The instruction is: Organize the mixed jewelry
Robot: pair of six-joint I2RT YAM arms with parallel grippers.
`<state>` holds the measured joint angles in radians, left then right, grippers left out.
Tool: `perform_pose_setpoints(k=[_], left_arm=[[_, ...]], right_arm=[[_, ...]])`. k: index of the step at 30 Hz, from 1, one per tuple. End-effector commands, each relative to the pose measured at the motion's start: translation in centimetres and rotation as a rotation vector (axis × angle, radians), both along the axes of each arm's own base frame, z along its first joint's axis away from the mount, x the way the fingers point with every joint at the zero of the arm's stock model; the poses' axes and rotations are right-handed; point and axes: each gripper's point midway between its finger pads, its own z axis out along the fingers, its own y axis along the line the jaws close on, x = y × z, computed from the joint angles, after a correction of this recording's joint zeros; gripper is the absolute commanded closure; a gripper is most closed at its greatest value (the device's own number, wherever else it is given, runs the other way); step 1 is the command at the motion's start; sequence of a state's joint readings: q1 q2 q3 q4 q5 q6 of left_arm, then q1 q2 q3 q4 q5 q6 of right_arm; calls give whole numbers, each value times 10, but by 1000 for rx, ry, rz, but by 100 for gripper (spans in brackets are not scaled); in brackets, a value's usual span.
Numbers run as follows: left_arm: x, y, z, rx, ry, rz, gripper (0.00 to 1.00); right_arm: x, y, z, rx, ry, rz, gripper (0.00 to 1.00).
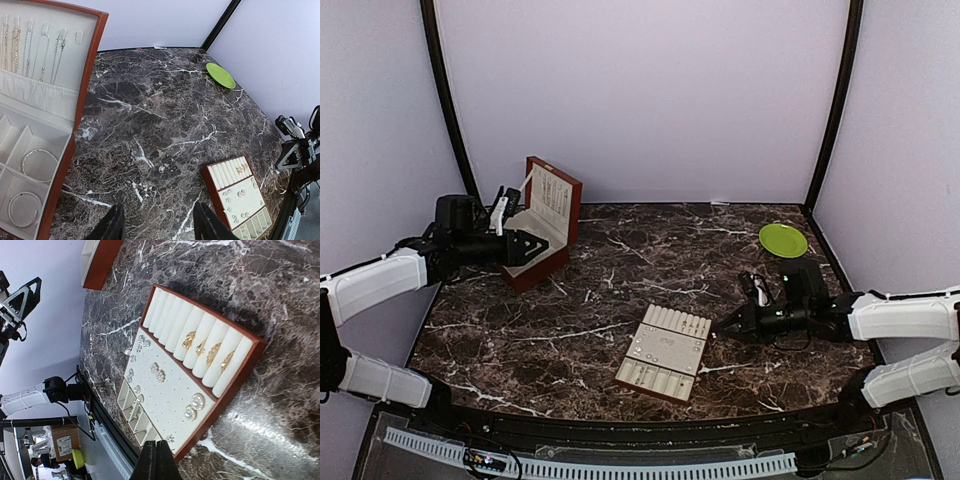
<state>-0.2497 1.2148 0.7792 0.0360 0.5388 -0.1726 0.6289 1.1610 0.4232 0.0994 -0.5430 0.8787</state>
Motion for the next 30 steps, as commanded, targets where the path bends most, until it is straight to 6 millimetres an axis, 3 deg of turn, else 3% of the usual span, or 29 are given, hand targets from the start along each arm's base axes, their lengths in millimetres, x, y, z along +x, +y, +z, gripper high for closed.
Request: perform_pose_setpoints(k=[1, 7, 20, 30], left_arm=[[-2, 1, 12, -19, -36, -3, 51], [-2, 1, 13, -20, -36, -4, 51], [-2, 0, 13, -28, -35, -10, 51], [-3, -1, 15, -32, -38, -11, 51]], right_arm=[[-1, 18, 13, 77, -32, -5, 100], [-3, 29, 13, 89, -41, -9, 100], [-22, 58, -11, 121, 23, -12, 100], [-25, 53, -29, 84, 68, -54, 100]])
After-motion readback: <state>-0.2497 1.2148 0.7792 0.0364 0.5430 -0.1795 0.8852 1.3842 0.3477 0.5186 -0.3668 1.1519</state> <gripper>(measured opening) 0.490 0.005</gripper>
